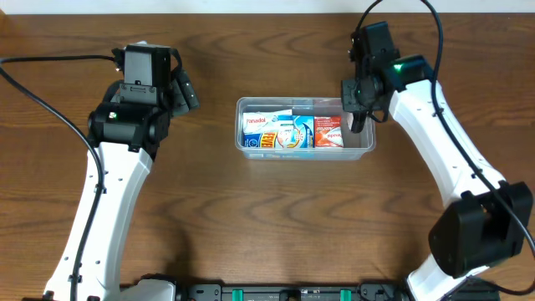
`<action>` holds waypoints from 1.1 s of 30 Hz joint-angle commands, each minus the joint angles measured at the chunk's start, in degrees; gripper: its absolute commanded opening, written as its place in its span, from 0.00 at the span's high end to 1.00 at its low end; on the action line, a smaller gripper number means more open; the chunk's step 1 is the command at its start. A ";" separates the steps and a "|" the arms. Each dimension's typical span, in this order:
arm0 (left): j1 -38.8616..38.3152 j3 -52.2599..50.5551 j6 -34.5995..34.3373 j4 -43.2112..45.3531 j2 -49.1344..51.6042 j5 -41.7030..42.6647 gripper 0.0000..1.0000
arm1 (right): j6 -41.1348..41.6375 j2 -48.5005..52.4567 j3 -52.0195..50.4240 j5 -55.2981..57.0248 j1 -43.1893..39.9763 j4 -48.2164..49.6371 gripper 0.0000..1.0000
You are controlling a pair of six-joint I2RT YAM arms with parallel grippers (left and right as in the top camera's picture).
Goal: Pack container
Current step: 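Lower the bottle into the container's right end and release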
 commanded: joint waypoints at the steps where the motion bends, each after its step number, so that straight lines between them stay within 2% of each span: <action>1: 0.24 0.66 0.57 -0.02 0.33 -0.90 0.02 | 1.57 1.14 -1.42 1.25 0.66 1.03 0.97; 24: 0.24 0.66 0.57 -0.02 0.33 -0.90 0.02 | 3.08 1.16 -15.10 2.51 0.66 17.31 0.92; 29: 0.24 0.66 0.57 -0.02 0.33 -0.87 0.02 | 3.06 1.14 -15.26 2.49 0.66 17.09 0.81; 33: 0.24 0.66 0.57 -0.02 0.33 -0.90 0.02 | 3.06 1.14 -15.26 2.27 0.66 17.09 0.60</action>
